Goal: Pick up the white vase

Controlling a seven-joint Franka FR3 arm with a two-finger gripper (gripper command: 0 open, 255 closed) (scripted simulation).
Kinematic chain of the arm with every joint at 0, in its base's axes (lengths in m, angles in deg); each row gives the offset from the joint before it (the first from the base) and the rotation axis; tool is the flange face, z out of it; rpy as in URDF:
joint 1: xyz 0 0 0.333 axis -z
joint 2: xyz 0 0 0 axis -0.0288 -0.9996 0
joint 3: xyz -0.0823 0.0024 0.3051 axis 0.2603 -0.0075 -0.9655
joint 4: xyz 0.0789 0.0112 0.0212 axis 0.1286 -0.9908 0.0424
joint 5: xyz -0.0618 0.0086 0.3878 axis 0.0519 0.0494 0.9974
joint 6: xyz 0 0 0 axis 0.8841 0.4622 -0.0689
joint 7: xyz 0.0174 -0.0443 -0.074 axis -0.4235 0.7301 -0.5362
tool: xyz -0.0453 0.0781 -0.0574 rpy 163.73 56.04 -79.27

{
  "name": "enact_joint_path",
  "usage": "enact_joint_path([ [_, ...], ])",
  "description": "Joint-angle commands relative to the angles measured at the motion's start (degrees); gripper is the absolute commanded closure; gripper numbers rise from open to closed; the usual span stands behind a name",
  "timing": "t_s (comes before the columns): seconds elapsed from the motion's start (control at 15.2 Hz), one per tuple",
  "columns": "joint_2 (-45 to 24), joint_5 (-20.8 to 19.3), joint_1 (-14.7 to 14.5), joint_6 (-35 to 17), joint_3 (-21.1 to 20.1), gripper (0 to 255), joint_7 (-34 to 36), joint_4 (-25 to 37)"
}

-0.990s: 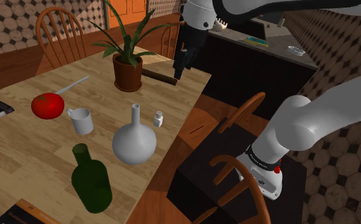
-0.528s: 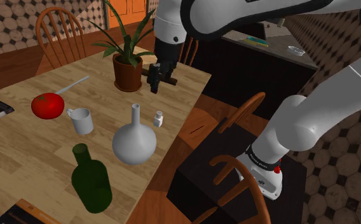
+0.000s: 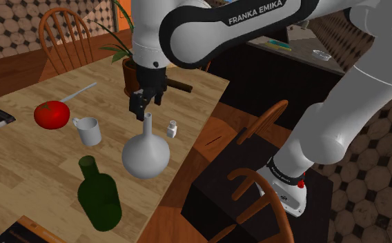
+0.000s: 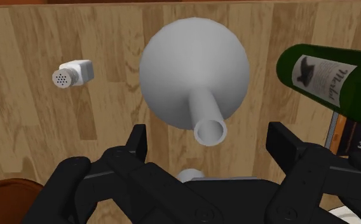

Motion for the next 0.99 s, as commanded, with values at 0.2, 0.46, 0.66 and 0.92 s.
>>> enact_joint_path([
  [0.2, -2.8, -1.4, -0.2, -3.6, -0.3, 0, 1.2, -1.1],
  [0.46, -3.8, -2.0, -0.3, -5.5, -0.3, 0, 1.7, -2.2],
  [0.66, -3.7, -2.0, -0.3, -5.5, -0.3, 255, 1.6, -2.2],
  [0.92, -3.8, -2.0, -0.3, -5.5, -0.3, 255, 1.7, -2.2],
])
